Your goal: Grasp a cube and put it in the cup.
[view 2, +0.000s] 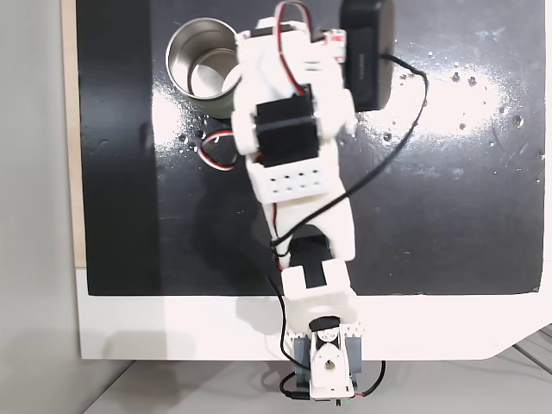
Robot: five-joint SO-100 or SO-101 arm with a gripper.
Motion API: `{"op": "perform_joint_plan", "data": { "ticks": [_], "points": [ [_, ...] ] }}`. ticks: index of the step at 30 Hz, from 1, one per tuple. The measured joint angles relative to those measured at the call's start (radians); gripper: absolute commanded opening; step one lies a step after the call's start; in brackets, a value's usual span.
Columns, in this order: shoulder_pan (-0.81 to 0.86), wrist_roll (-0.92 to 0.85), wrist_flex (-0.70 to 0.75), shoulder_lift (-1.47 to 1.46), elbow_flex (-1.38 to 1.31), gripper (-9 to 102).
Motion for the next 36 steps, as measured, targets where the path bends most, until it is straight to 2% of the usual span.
{"op": "perform_joint_plan", "data": {
  "ticks": [13, 24, 31, 36],
  "points": [
    [-0.16, 0.017, -0.127, -0.169, -0.063, 5],
    [-0.202, 0.023, -0.129, -0.221, -0.084, 5],
    [-0.209, 0.012, -0.089, -0.221, -0.1, 22],
    [-0.219, 0.008, -0.038, -0.221, -0.127, 25]
  ]
}}
